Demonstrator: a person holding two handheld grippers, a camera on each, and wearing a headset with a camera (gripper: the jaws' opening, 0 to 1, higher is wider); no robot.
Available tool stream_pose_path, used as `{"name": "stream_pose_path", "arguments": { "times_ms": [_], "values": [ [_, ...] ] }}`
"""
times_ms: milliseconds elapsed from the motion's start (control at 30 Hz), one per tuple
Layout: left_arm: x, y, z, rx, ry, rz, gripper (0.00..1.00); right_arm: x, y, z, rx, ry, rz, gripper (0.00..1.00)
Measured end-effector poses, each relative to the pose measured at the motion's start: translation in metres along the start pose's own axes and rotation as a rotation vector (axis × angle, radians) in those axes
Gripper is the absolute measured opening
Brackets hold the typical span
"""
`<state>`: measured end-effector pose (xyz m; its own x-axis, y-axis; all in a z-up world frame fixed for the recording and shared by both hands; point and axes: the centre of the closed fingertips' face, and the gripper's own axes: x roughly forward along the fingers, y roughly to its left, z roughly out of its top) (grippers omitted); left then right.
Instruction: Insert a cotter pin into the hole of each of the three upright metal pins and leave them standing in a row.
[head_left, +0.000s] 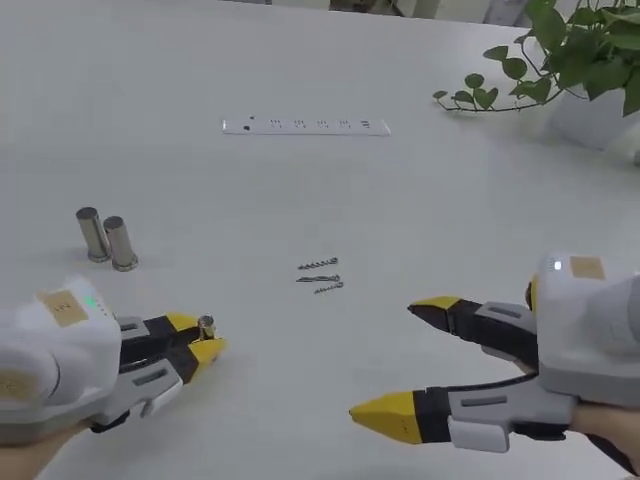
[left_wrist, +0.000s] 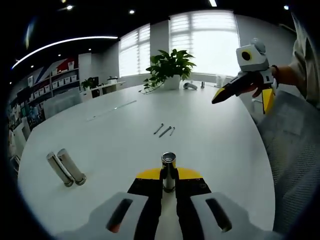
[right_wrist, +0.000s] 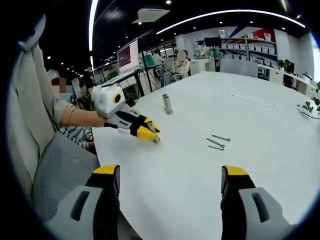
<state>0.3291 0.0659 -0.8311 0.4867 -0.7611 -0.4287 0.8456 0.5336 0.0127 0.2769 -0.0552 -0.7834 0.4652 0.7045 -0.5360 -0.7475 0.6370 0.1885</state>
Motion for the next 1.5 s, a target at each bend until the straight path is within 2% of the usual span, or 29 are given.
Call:
{"name": "stream_pose_path", "arguments": {
  "times_ms": [433,600,1233,1500],
  "values": [
    [0.002,-0.016,0.002,0.011,0.007,-0.009,0.07,0.001,0.001,-0.002,0.004,-0.004,0.007,0.84],
    [0.006,-0.013,-0.003,0.003,0.006,-0.007,0.07,0.000,0.001,-0.003,0.007,-0.005,0.009,0.84],
    [0.011,-0.009,-0.005,-0.033,-0.008,0.020,0.08,-0.001,0.001,-0.006,0.021,0.004,0.014,0.83],
    [0.012,-0.006,-0.006,-0.027,-0.006,0.030,0.15,-0.002,0.000,-0.006,0.019,0.006,0.011,0.83]
  ]
}}
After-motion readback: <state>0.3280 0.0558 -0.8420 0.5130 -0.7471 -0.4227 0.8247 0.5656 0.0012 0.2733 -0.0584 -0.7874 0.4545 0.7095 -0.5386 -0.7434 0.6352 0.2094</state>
